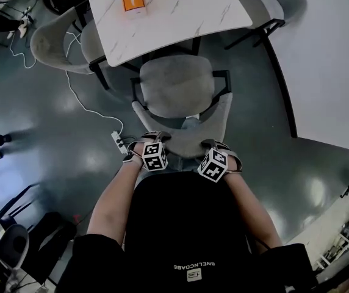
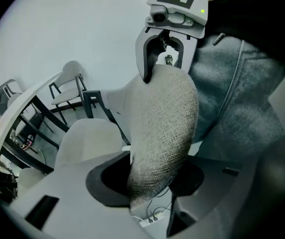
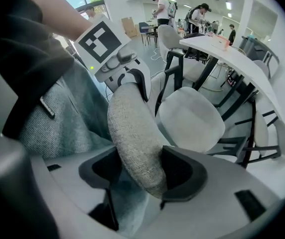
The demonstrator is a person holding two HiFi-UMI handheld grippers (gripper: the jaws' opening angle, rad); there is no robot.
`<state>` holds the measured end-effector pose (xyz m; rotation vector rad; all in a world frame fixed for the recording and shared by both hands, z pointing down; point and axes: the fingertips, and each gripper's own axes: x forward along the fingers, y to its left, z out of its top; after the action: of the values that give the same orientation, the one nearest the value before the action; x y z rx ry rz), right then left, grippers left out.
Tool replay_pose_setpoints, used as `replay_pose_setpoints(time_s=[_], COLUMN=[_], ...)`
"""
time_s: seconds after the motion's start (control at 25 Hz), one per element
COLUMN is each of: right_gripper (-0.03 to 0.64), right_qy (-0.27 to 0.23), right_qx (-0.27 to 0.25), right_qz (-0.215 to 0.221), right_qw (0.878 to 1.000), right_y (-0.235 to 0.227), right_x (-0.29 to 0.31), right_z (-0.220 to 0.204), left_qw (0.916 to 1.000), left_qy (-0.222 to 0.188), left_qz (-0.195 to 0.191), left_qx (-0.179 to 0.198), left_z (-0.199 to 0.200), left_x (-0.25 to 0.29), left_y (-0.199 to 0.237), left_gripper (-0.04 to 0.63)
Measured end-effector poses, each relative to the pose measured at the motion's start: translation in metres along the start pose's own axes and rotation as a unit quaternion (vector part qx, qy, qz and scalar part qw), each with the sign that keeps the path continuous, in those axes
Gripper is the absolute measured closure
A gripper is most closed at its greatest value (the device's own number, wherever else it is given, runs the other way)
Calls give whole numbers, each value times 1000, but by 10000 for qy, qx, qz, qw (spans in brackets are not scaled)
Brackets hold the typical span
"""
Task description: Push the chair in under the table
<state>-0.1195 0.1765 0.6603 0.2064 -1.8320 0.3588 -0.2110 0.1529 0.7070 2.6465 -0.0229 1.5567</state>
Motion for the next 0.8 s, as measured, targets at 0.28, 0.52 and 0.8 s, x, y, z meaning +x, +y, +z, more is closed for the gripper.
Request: replay_pose_setpoints(time_s=[0.28,0.52,0.8], right_gripper=[356,353,348], right_qy=[170,201,241], right_qx=[-44,-17,-15], right_qz=[165,207,210], right_qw=[9997,9996,9995], right_y=[-18,-42,-77], right_x=[-3,-7,-17], right_z=[-5,-5,-4], left_qw=[9999,9998,9993], left_qy=[-96,-160,-307], left_qz=[-67,-85,-63], left_qx=[44,-26,-188], left_z=[11,20,35], left_x=[6,10,13], left_y=[13,32,57], left_gripper=[428,428,428])
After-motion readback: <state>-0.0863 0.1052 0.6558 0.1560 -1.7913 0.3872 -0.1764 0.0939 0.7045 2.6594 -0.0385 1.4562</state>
